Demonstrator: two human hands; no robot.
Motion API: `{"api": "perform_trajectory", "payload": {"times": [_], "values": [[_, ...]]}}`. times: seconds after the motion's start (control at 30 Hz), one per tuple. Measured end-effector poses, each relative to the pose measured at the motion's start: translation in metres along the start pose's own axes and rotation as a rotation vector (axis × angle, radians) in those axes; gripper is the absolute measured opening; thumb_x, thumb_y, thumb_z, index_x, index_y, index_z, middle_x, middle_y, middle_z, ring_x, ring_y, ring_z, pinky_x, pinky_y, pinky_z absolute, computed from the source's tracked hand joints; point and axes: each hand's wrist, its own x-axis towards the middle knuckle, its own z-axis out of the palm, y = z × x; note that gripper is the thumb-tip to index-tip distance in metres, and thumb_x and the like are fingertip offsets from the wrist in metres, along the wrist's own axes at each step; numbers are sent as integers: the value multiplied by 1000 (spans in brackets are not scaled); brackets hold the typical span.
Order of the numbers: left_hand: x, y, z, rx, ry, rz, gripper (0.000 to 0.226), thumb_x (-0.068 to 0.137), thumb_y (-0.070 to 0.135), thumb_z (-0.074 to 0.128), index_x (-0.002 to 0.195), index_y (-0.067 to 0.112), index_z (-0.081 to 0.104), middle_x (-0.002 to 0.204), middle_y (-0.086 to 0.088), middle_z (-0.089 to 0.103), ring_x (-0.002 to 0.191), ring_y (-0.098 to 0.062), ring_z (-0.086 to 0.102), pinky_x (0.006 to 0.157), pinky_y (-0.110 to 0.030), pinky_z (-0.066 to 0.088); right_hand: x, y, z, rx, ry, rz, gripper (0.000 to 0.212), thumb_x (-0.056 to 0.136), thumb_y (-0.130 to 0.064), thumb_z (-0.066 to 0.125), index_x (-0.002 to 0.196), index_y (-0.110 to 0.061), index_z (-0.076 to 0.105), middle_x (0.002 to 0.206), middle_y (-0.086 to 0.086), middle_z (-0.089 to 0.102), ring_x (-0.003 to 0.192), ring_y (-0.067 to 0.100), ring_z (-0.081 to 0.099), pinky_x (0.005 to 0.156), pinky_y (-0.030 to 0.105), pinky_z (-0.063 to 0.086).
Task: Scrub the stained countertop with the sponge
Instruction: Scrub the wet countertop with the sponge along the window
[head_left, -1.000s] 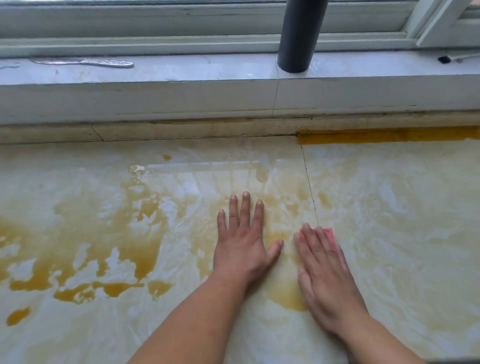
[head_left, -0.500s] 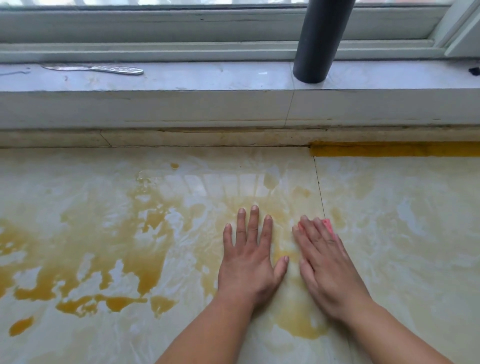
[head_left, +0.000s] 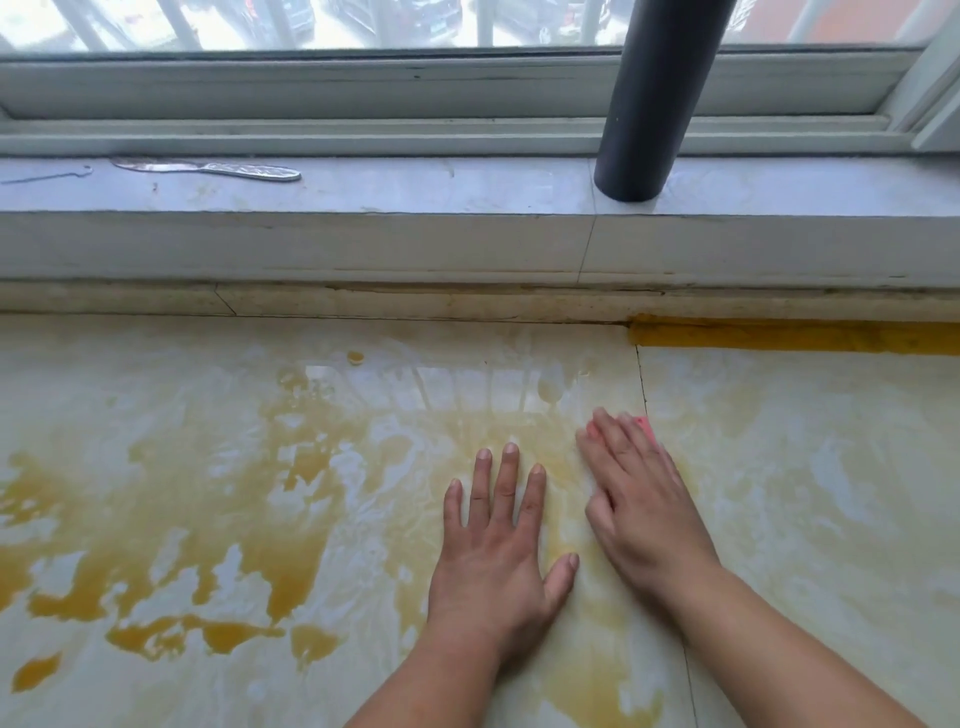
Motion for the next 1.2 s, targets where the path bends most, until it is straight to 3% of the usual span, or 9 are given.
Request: {"api": "perform_trajectory", "payload": {"times": [0.17,0.27,0.47,0.53,0.7,0.8,0.97,1.1,1.2], "values": [[3,-4,16,-14,70,-14,89,95,72,37,166,20,23,176,-10,-4,162,-35,-3,120,-61,9,91,-2,-19,51,110,84,65,98,-21,37,160,-19,18,169,2,11,155,23,-1,124,33,-5],[7,-5,21,0,113,7,89,93,72,42,163,18,33,175,-13,8,161,-36,9,118,-61,15,124,-3,-18,46,154,78,61,97,-16,40,157,-14,29,167,6,20,154,26,7,126,35,-4],[5,-4,8,-47,59,-7,87,98,72,20,164,27,-15,163,0,-45,149,-25,-44,122,-61,-16,124,-21,-6,43,102,16,64,98,-28,33,158,-11,23,168,10,14,155,27,2,125,35,-7],[4,-4,9,-26,65,-6,88,98,72,20,165,25,-11,166,-2,-40,151,-27,-40,122,-62,-13,90,-29,-2,55,32,-90,64,102,-30,32,161,-17,14,170,3,5,156,22,-8,124,33,-9],[5,-8,20,-19,92,5,89,93,68,43,165,17,27,176,-11,7,162,-35,7,119,-59,14,-6,-24,6,61,-71,-232,62,103,-38,25,161,-29,8,168,-15,-6,154,10,-16,126,34,-1],[6,-7,20,7,67,0,89,96,71,35,166,19,18,176,-10,-6,162,-33,-8,122,-60,6,12,-13,0,1,-74,-182,62,104,-37,25,161,-33,2,167,-17,-12,152,7,-20,126,36,0],[3,-3,1,24,-11,-9,88,99,72,17,160,26,-26,158,-1,-52,144,-25,-51,123,-58,-18,58,-17,-12,43,-18,38,66,102,-28,31,162,-29,3,168,-12,-9,153,10,-19,126,39,-2],[1,-1,-3,36,-33,-18,88,99,72,14,159,26,-29,155,-1,-55,142,-24,-53,123,-56,-20,-21,-13,1,23,-13,21,71,94,-33,24,162,-25,6,169,-11,-7,153,11,-18,127,39,5],[2,-3,1,27,-35,-8,88,98,72,15,159,25,-28,156,0,-54,143,-25,-52,122,-56,-20,-84,-9,13,13,-14,12,71,92,-31,33,161,-21,17,169,-7,5,156,18,-1,123,42,13]]}}
